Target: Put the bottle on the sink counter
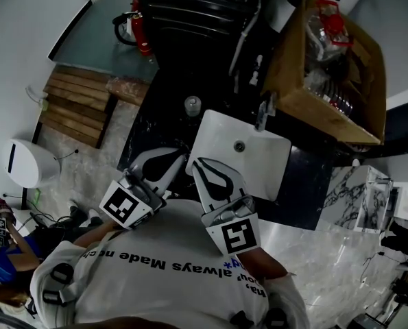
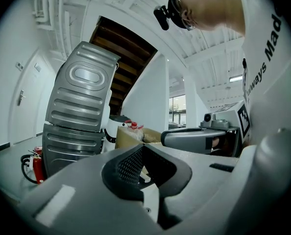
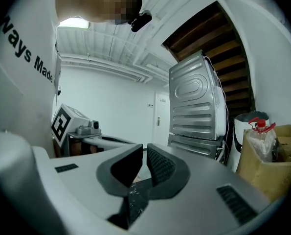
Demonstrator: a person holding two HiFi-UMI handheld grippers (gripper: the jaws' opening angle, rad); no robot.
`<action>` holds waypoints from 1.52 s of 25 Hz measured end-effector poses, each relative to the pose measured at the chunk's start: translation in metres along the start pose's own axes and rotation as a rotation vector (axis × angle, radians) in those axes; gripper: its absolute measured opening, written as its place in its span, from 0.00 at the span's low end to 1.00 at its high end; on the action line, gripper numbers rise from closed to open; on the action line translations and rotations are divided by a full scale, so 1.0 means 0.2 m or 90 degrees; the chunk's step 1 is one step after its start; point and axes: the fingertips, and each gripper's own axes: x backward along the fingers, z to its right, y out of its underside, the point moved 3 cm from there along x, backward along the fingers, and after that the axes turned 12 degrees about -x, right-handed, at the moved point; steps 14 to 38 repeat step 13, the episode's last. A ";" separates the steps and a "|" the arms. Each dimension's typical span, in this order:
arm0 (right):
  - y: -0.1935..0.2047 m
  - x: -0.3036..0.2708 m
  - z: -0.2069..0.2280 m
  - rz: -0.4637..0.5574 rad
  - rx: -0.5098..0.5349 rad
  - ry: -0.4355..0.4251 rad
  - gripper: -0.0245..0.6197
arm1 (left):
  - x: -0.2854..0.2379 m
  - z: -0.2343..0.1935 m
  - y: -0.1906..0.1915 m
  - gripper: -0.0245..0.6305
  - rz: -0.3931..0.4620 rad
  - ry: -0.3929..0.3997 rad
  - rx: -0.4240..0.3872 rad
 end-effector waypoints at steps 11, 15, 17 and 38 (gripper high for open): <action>-0.01 0.01 0.04 0.012 -0.016 0.007 0.08 | 0.01 0.02 0.01 0.04 -0.001 0.001 0.006; -0.02 0.01 0.05 0.013 -0.017 0.010 0.08 | 0.01 0.02 0.01 0.04 -0.002 0.003 0.005; -0.02 0.01 0.05 0.013 -0.017 0.010 0.08 | 0.01 0.02 0.01 0.04 -0.002 0.003 0.005; -0.02 0.01 0.05 0.013 -0.017 0.010 0.08 | 0.01 0.02 0.01 0.04 -0.002 0.003 0.005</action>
